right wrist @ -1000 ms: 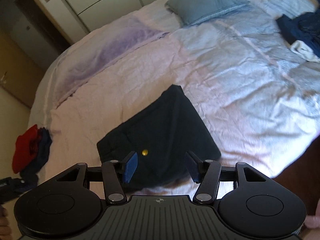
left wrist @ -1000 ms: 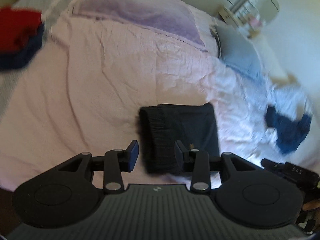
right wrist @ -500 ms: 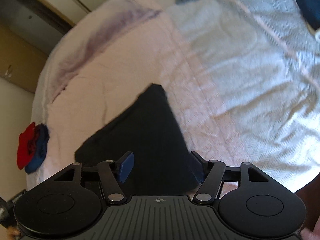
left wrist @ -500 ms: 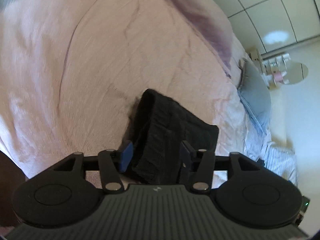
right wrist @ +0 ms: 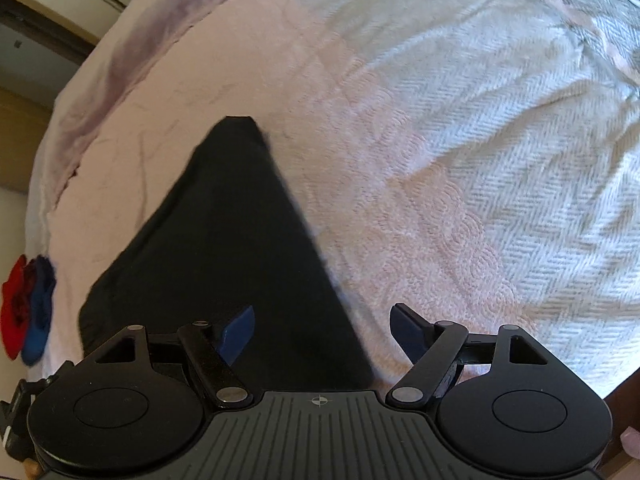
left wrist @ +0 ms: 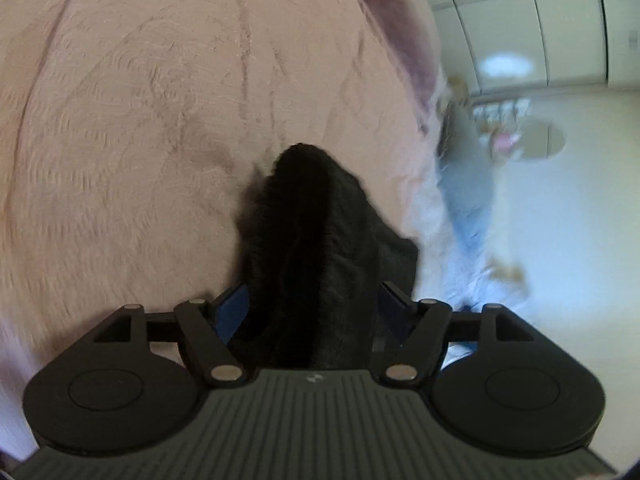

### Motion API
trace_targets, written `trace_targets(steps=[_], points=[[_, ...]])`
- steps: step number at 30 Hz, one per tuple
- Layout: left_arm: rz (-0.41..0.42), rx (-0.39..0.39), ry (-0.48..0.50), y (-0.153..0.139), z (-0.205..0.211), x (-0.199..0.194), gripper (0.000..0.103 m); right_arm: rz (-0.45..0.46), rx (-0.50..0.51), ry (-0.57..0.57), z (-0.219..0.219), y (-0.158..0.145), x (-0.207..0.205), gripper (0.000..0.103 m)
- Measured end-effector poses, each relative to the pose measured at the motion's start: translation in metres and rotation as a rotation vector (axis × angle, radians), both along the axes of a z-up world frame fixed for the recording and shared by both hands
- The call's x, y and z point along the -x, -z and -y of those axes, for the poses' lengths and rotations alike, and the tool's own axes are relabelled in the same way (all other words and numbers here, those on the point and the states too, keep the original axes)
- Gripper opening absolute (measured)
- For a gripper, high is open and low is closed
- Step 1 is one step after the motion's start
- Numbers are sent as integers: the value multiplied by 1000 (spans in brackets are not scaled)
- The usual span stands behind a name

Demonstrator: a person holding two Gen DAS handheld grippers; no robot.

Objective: Fold clothes
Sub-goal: 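Grasp the edge of the trouser bundle with both grippers and lift, then carry the black trouser bundle with both grippers toward the red and blue stack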

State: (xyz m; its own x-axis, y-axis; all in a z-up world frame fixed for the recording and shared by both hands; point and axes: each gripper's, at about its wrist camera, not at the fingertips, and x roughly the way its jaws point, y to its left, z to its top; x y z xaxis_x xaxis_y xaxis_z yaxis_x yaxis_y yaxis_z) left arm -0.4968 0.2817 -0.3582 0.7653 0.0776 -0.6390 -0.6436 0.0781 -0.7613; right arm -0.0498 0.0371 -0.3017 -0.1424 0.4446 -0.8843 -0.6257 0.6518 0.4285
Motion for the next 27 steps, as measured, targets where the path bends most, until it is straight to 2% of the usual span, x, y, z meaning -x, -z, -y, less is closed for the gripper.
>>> trace_targets(steps=[1, 2, 6, 15, 17, 22, 27], points=[[-42, -17, 25, 4, -2, -3, 68, 6, 5, 0, -1, 4, 1, 78], [-47, -16, 33, 8, -2, -3, 68, 13, 10, -1, -2, 7, 2, 78], [54, 59, 11, 25, -3, -3, 68, 33, 5, -10, -6, 17, 6, 78], [84, 93, 53, 45, -7, -39, 68, 23, -101, -24, -16, 21, 1, 78], [84, 93, 57, 46, -9, -44, 67, 9, -133, -42, -19, 23, -4, 78], [84, 84, 61, 46, -10, -49, 55, -71, -199, -103, -28, 35, -18, 78], [85, 83, 52, 47, -10, -50, 55, -184, -263, -123, -33, 53, -35, 84]])
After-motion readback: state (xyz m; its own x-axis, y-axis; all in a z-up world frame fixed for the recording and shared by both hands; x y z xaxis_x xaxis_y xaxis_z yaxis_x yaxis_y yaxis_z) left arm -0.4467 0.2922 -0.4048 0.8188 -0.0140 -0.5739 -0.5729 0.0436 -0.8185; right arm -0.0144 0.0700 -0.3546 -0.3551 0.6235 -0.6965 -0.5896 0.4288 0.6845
